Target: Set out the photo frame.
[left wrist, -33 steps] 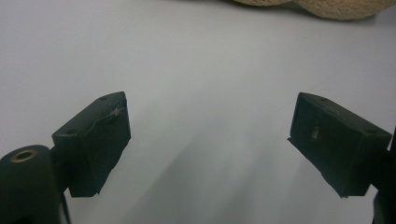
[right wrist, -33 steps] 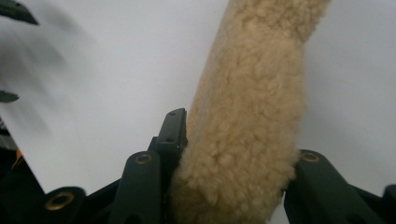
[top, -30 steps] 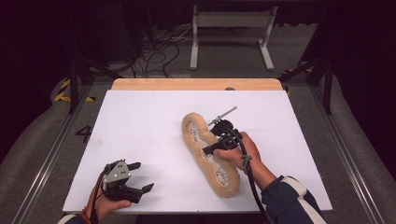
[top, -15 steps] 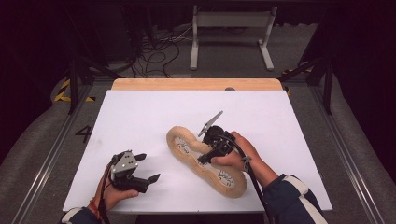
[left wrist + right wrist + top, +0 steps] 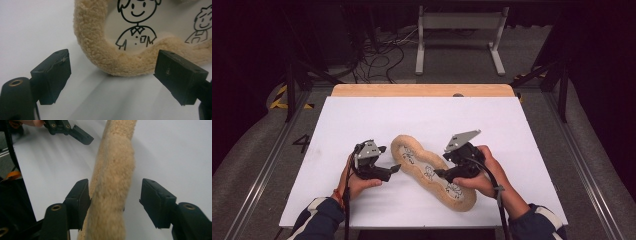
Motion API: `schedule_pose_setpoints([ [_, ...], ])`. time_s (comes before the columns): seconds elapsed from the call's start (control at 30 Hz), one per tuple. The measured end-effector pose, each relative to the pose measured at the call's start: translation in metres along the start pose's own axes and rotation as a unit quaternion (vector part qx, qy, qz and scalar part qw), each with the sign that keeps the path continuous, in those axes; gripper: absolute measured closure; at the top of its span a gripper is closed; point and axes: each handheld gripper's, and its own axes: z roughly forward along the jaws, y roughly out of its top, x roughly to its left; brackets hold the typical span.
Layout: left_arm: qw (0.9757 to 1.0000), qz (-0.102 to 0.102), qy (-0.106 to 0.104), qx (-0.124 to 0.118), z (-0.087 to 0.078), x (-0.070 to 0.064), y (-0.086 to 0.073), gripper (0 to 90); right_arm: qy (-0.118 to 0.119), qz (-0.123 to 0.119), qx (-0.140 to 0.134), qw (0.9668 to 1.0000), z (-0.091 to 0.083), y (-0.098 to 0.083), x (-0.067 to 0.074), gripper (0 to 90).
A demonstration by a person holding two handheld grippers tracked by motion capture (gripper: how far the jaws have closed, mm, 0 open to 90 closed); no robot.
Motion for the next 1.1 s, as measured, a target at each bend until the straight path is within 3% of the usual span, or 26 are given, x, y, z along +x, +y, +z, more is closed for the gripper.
schedule_pose_setpoints([
  [0.13,1.0000,0.002,-0.002,-0.004,0.003,0.002,0.004,16.9,-0.014,0.014,-0.037,0.9991,-0.009,-0.022,0.002,37.3],
  [0.27,0.9999,0.005,-0.010,-0.006,0.007,0.004,0.008,24.2,-0.025,0.028,-0.079,0.9962,-0.019,-0.047,0.007,37.6],
  [0.33,0.9999,0.002,-0.013,-0.005,0.010,0.005,0.009,25.8,-0.038,0.033,-0.097,0.9941,-0.024,-0.059,0.010,40.3],
  [0.43,1.0000,0.006,-0.006,-0.003,0.012,0.008,0.009,30.7,-0.055,0.043,-0.139,0.9879,-0.030,-0.077,0.016,45.0],
  [0.5,1.0000,0.000,-0.002,-0.004,0.014,0.008,0.009,30.8,-0.067,0.046,-0.149,0.9854,-0.031,-0.086,0.022,45.8],
  [0.57,0.9999,0.011,-0.003,0.001,0.016,0.009,0.009,34.9,-0.075,0.057,-0.162,0.9822,-0.032,-0.092,0.027,46.7],
  [0.6,0.9999,0.011,-0.003,0.001,0.016,0.009,0.009,36.3,-0.075,0.057,-0.162,0.9822,-0.032,-0.092,0.027,46.7],
  [0.67,0.9999,0.012,-0.003,0.003,0.017,0.007,0.008,37.3,-0.084,0.064,-0.175,0.9788,-0.031,-0.099,0.033,47.7],
  [0.8,0.9998,0.014,0.009,0.008,0.016,0.009,0.008,50.3,-0.099,0.070,-0.179,0.9764,-0.032,-0.107,0.040,48.1],
  [0.83,0.9999,0.010,0.006,0.007,0.016,0.009,0.008,51.2,-0.101,0.083,-0.177,0.9755,-0.030,-0.112,0.042,49.0],
  [1.0,0.9998,0.014,0.008,0.009,0.016,0.009,0.007,53.8,-0.095,0.101,-0.170,0.9755,-0.024,-0.118,0.042,49.9],
  [1.1,0.9999,0.014,0.003,0.009,0.015,0.010,0.007,54.4,-0.072,0.112,-0.175,0.9755,-0.022,-0.120,0.037,56.6],
])
